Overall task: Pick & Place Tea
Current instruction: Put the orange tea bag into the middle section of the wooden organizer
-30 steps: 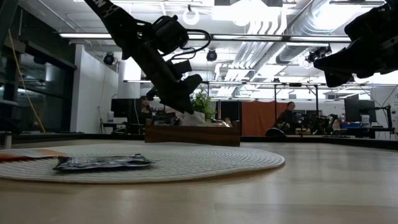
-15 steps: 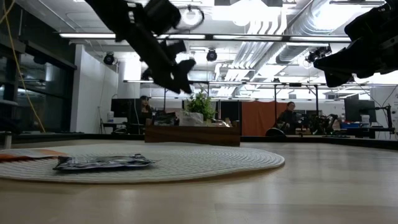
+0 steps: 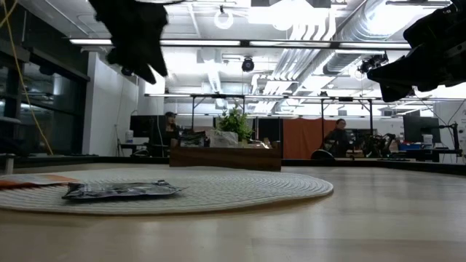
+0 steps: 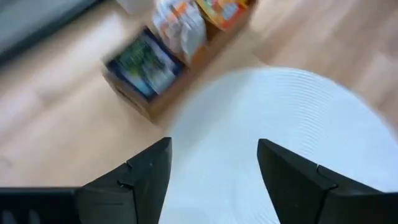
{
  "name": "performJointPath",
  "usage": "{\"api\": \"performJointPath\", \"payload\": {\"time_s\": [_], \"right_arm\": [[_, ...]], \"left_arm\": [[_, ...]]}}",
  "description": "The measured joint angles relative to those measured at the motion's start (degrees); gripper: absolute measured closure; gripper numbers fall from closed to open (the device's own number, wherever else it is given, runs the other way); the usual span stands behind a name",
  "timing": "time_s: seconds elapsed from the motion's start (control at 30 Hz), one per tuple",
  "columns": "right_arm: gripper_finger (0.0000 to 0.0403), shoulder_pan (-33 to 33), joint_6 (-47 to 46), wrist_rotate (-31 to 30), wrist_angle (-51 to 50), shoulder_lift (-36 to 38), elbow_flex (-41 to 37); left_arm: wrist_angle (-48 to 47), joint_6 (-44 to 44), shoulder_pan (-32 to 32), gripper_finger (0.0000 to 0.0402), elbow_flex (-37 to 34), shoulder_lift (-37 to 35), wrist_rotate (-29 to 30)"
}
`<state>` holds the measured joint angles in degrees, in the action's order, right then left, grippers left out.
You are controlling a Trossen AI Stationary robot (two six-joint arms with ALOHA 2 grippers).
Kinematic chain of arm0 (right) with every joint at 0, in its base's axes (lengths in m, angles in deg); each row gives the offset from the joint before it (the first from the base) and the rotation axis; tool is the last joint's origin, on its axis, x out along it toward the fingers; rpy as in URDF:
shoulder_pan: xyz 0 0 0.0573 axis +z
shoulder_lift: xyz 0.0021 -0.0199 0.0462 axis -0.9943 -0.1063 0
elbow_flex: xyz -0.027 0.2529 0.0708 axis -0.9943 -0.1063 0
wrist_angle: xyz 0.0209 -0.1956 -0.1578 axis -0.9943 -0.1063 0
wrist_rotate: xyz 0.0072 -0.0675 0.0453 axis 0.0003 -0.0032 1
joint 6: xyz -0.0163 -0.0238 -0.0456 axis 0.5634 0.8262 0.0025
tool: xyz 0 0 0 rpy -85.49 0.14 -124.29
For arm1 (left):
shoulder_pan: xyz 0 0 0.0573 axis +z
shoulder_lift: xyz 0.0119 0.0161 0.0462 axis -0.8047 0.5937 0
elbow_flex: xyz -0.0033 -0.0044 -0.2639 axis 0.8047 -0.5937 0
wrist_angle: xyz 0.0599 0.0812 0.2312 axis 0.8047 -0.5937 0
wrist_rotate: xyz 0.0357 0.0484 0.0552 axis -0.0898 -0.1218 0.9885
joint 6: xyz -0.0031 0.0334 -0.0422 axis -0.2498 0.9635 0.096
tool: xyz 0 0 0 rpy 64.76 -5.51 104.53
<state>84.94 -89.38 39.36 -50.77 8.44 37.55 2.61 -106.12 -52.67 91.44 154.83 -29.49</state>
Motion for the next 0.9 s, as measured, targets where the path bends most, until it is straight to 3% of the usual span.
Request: {"api": "performJointPath", "payload": {"time_s": [0.23, 0.43, 0.67, 0.9], "right_arm": [[0.0402, 0.01, -0.01, 0.00, -0.01, 0.00, 0.00], [0.0402, 0.01, 0.00, 0.00, 0.00, 0.00, 0.00], [0.0402, 0.00, 0.00, 0.00, 0.00, 0.00, 0.00], [0.0402, -0.01, 0.00, 0.00, 0.00, 0.00, 0.00]], "left_arm": [[-2.83, -24.11, -10.83, 0.0169, -9.86, -12.00, -8.16], [-0.30, -44.24, -22.12, 0.0169, -19.02, -18.00, -9.68], [5.87, -58.50, -34.50, 0.0170, -25.30, -17.46, -9.80], [8.94, -70.91, -41.65, 0.0170, -26.28, -12.73, -7.63]]}}
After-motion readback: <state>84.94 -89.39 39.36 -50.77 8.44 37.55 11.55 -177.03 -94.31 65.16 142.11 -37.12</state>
